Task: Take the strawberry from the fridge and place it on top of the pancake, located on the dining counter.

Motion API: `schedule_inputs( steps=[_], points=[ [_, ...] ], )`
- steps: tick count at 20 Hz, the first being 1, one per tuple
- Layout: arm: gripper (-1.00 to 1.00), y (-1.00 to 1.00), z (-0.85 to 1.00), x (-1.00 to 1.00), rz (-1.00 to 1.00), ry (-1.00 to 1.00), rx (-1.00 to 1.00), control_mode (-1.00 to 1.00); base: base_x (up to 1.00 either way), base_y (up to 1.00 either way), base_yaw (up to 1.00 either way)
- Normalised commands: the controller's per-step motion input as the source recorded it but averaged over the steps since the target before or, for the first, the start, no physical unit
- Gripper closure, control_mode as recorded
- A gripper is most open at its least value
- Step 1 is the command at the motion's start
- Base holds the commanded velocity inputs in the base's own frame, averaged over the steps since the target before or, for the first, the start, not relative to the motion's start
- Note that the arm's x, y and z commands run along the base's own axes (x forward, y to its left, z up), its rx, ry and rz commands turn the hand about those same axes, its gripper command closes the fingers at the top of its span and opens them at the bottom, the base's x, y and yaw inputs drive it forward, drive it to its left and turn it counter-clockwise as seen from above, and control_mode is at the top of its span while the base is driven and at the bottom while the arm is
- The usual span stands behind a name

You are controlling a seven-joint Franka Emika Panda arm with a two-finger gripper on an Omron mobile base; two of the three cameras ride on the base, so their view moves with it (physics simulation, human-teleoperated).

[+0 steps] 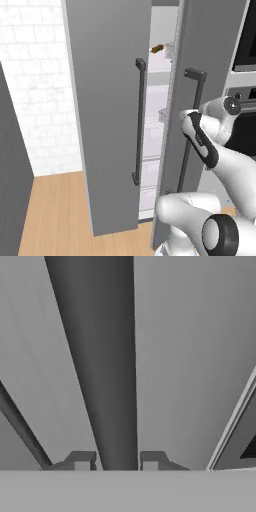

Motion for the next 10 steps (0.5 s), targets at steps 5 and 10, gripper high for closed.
schedule_inputs(
  steps=[5,10],
  points=[
    [1.0,-0.81,-0.03,-0.78,0.0,0.0,0.06,-1.0,0.0,0.0,0.0],
    [-1.0,-0.1,-0.31,-0.03,0.0,0.14,-0.04,-1.0,0.0,0.0,0.0]
  ],
)
